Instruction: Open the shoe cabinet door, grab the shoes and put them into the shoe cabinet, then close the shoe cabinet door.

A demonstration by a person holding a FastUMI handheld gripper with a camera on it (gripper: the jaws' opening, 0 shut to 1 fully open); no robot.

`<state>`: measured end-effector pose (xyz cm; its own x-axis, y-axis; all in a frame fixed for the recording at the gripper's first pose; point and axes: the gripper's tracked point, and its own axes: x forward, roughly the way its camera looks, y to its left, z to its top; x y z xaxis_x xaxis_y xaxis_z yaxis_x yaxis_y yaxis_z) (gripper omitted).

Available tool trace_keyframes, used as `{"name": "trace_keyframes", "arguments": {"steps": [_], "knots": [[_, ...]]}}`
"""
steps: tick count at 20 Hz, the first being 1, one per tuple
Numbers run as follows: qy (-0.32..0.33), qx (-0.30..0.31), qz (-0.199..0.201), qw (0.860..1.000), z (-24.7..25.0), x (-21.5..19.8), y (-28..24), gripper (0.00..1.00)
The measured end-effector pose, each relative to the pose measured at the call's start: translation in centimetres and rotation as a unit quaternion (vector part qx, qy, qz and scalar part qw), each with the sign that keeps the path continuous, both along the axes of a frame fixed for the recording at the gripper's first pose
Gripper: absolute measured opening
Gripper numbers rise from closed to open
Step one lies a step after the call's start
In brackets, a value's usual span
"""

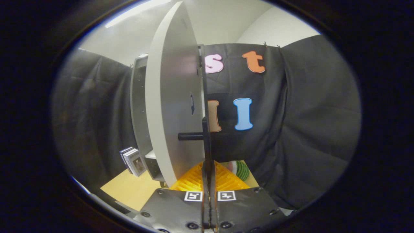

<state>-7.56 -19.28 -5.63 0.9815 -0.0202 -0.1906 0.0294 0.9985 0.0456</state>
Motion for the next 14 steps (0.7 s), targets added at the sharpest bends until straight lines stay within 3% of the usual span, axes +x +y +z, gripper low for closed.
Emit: {"name": "trace_keyframes", "arguments": {"steps": [3,6,14], "knots": [[0.0,0.034,0.026,0.999,0.1,0.6,-1.3,0.02],[0.0,0.006,0.037,0.999,-0.1,0.4,-0.8,0.03],[-0.023,-0.017,-0.017,0.999,2.6,-1.0,-0.5,0.02]]}}
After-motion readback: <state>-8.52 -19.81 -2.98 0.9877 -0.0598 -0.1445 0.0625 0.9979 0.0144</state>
